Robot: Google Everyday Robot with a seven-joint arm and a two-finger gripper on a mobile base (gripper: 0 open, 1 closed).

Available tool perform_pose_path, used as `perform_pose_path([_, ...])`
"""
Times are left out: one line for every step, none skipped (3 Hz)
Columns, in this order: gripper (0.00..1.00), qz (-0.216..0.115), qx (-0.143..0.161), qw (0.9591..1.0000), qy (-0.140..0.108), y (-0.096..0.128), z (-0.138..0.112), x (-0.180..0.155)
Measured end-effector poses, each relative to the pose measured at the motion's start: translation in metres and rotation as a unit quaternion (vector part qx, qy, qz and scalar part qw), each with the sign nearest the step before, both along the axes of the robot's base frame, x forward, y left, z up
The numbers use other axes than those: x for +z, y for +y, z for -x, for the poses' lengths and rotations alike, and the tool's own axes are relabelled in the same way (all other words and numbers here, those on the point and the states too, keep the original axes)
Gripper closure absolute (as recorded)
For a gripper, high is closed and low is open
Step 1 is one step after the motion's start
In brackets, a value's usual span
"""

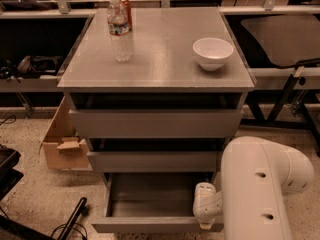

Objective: Open bottom drawer

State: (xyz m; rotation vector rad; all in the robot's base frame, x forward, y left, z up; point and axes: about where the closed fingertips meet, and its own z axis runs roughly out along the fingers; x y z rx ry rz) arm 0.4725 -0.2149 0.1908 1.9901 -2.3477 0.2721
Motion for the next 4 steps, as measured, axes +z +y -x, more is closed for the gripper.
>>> perform_pose_path([1.0,0.004,0.002,1.0,-0.003,0.0,0.006,0.003])
perform_pose_path([1.0,0.007,0.003,1.0,-0.005,0.0,0.011,0.006])
perform_pose_path([1.0,0.009,0.003,0.9999,-0.007,0.0,0.018,0.009])
perform_pose_path([1.0,0.011,0.004,0.9999,-0.008,-0.001,0.025,0.012])
